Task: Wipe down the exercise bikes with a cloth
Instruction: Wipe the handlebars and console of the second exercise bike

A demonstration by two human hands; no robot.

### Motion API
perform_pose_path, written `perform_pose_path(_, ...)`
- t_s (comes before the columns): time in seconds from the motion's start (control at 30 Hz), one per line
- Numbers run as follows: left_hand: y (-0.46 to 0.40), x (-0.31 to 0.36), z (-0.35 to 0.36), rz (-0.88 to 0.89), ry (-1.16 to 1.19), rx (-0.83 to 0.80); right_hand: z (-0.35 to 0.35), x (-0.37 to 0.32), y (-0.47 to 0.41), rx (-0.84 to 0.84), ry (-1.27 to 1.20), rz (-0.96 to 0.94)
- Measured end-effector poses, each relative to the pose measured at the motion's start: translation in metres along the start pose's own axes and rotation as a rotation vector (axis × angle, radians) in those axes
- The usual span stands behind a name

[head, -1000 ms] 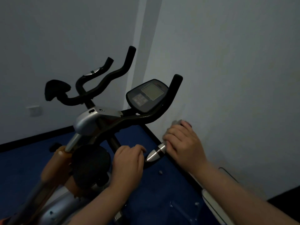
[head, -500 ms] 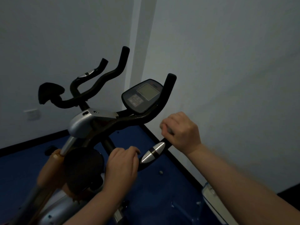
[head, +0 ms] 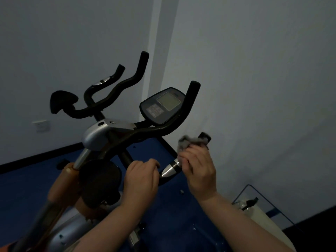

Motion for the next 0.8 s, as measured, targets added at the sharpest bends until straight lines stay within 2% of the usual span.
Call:
perform_pose_path(0.07, -0.001, -0.001, 0.001, -0.061, 0.048, -0.067, 0.008, -0.009, -0.010, -0.164, -0.108, 0.013)
perform_pose_path(0.13, 0.000, -0.003, -0.009, -0.154, 0.245, -0.094, 0.021, -0.015, -0.020, -0.421, -0.238, -0.023)
perform_pose_path(0.2, 0.003, -0.001, -0.032, -0.161, 0.404, -0.075, 0.025, -0.004, -0.023, -0.658, -0.274, -0.038)
perform_pose_path(0.23, 0.005, 0.000, -0.049, -0.122, 0.414, -0.027, 0.023, 0.001, -0.023, -0.704, -0.260, -0.048)
perform_pose_path(0.3, 0.007, -0.010, -0.083, -0.047, 0.340, 0.108, 0.019, -0.003, -0.019, -0.704, -0.166, -0.055)
perform_pose_path(0.4, -0.003, -0.056, -0.108, -0.112, 0.165, 0.235, 0.057, -0.062, -0.012, -0.825, 0.061, -0.119)
perform_pose_path(0.47, -0.011, -0.086, -0.107, -0.187, 0.085, 0.248, 0.088, -0.095, -0.015, -0.871, 0.045, 0.013)
perform_pose_path(0.5, -0.013, -0.095, -0.103, -0.202, 0.068, 0.244, 0.095, -0.095, -0.019, -0.885, -0.018, 0.137)
perform_pose_path(0.53, -0.014, -0.103, -0.097, -0.212, 0.077, 0.233, 0.098, -0.093, -0.019, -0.860, 0.002, 0.144)
perform_pose_path(0.6, -0.014, -0.113, -0.088, -0.225, 0.149, 0.213, 0.092, -0.089, -0.008, -0.856, -0.082, 0.016)
perform_pose_path(0.67, -0.011, -0.120, -0.086, -0.237, 0.239, 0.249, 0.078, -0.075, 0.000, -0.892, -0.209, 0.045)
perform_pose_path(0.73, -0.010, -0.125, -0.086, -0.253, 0.306, 0.269, 0.081, -0.075, -0.002, -0.924, -0.185, -0.002)
perform_pose_path(0.8, -0.011, -0.126, -0.086, -0.245, 0.318, 0.265, 0.107, -0.081, -0.009, -0.973, -0.169, 0.095)
Point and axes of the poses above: each hand's wrist, its own y-axis away from the middle knuckle, its own z-axis out of the palm, x = y × z, the point moved 9 cm from there along -y, towards the middle knuckle, and after that the axes turned 13 degrees about -z, right-handed, at the moved point
